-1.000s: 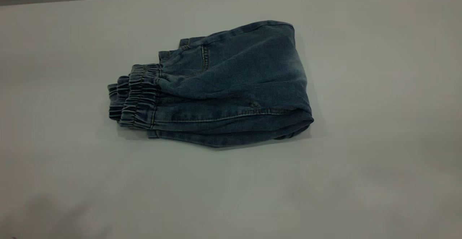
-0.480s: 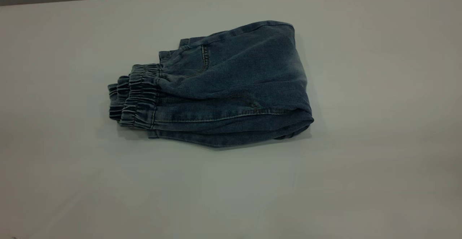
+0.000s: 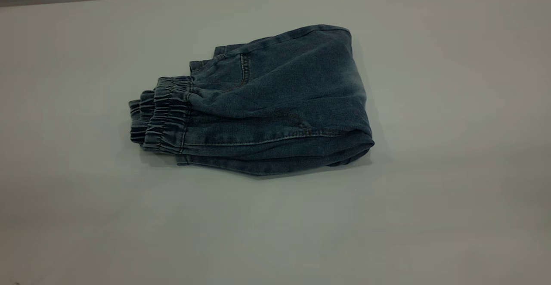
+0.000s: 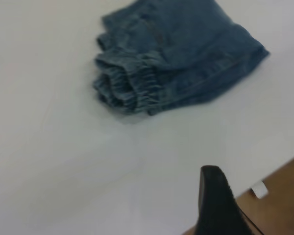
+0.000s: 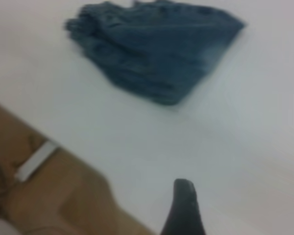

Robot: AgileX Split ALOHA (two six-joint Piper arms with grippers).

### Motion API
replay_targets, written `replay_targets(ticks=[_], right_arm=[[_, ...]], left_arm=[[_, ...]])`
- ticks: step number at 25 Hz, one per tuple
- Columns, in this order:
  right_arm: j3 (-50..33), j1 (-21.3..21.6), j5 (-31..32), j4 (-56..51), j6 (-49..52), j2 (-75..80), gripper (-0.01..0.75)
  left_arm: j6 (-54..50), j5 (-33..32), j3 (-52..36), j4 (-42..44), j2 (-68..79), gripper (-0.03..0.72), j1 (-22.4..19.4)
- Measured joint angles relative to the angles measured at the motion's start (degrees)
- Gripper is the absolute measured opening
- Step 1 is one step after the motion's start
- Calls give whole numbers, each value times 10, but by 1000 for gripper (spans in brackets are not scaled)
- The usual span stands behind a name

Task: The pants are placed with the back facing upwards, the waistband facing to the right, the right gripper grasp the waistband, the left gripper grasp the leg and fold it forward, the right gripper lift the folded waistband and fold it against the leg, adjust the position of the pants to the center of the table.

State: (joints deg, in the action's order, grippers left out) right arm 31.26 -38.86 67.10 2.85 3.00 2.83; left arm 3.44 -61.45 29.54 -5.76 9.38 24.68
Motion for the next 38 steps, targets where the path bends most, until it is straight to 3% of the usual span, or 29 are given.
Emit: replay_targets(ticks=[18, 22, 25, 31, 34, 38], right_arm=[[0, 12, -1, -2, 1, 1, 479], [0, 88, -1, -4, 0, 1, 479], [0, 176, -1, -4, 0, 1, 479], [0, 339, -1, -4, 0, -21, 479], [0, 379, 0, -3, 0, -29, 479], [0, 385, 3, -3, -1, -28, 479]], left_arm=[[-10, -4, -7, 13, -5, 359, 3], [-10, -4, -7, 13, -15, 359, -1], [-10, -4, -7, 13, -15, 359, -21], [-9, -4, -7, 13, -15, 359, -110], [-9, -4, -7, 13, -15, 359, -159], [-9, -4, -7, 13, -15, 359, -196]])
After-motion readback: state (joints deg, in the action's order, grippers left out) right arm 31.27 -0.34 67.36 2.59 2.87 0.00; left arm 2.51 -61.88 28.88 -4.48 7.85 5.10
